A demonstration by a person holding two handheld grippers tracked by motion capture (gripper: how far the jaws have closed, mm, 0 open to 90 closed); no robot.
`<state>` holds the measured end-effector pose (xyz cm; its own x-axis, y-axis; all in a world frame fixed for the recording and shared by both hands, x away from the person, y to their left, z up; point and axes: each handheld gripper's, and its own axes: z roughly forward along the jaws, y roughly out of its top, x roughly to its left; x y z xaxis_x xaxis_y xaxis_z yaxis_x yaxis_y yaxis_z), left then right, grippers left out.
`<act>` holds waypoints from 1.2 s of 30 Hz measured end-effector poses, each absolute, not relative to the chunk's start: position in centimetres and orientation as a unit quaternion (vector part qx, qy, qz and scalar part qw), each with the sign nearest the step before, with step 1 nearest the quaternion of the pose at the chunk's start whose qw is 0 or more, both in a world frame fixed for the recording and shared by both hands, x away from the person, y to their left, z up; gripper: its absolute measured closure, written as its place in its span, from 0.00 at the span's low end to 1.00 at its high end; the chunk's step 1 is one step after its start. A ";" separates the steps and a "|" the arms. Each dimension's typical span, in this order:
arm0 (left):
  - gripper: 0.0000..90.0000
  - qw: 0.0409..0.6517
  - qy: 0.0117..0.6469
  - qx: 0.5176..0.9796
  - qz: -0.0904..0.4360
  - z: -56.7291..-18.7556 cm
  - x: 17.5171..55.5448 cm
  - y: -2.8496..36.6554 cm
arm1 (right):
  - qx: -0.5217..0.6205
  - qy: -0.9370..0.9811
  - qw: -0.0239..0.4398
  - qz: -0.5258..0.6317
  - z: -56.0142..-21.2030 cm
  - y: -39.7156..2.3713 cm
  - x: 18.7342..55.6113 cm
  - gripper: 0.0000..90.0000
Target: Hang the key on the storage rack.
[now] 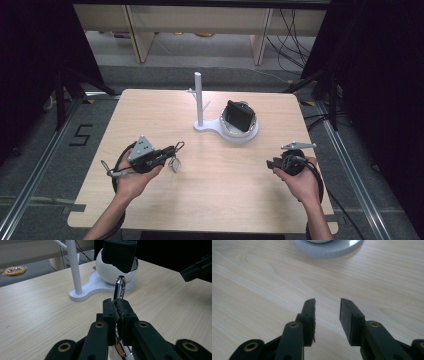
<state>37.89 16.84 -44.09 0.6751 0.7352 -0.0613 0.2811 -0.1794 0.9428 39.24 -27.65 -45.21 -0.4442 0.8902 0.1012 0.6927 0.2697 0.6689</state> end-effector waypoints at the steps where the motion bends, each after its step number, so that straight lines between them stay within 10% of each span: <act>1: 0.95 0.542 0.344 0.737 0.210 -44.1 38.0 16.8 | 0.505 0.782 0.154 0.331 -45.2 -27.7 39.2 0.74; 36: 0.95 0.548 0.387 0.672 0.314 -42.6 42.5 16.0 | 0.522 0.769 0.153 0.334 -45.3 -27.6 39.0 0.73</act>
<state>42.48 16.01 -42.59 0.5034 0.8641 -0.0017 0.1763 -0.1008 0.9792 39.02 -27.57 -45.31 -0.4075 0.9061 0.1135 0.7012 0.2308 0.6746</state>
